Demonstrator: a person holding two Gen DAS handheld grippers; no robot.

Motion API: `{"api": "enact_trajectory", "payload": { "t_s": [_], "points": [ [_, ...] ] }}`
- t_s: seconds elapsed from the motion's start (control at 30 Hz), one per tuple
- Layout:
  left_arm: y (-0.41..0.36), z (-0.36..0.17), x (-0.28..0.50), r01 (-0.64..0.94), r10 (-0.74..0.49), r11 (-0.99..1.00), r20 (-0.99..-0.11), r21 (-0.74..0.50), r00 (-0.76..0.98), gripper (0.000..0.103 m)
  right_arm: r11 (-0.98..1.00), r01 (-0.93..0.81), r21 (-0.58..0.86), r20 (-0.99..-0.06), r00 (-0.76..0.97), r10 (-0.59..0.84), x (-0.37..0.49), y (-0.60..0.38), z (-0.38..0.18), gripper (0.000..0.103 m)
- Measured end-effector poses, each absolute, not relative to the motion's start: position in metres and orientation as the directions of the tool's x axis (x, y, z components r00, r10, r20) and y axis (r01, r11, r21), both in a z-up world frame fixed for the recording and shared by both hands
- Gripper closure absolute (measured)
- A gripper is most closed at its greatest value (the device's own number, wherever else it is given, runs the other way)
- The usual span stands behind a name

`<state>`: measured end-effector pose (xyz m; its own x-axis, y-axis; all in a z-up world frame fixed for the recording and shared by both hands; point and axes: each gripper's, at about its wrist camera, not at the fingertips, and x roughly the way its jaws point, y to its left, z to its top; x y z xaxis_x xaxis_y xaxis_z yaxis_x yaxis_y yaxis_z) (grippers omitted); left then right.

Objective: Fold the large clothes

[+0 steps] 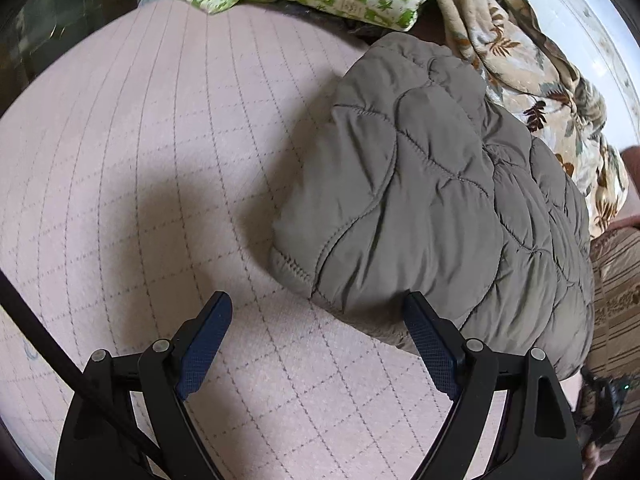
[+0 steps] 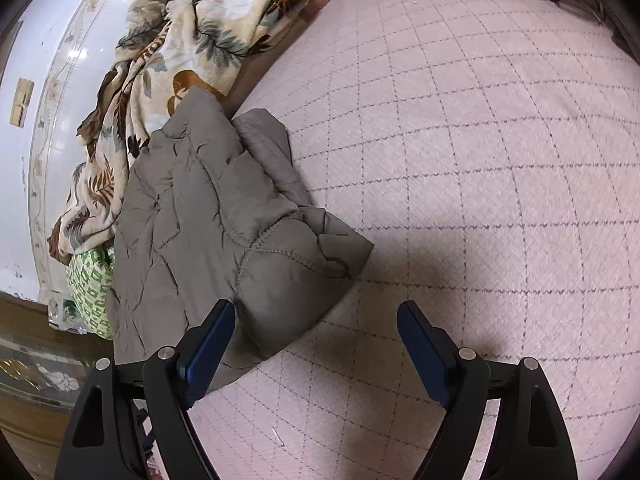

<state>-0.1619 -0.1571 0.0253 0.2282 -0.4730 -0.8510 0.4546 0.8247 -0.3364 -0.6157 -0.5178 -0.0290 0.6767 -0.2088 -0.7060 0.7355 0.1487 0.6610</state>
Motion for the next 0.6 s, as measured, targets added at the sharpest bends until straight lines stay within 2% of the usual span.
{"api": "enact_trajectory", "payload": {
  "t_s": [0.6],
  "points": [
    [-0.141, 0.014, -0.156, 0.344, -0.561, 0.799, -0.816, -0.493, 0.135, 0.016, 0.010, 0.620, 0.785, -0.603, 0.766, -0.224, -0.620, -0.521, -0.049, 0.010]
  ]
}}
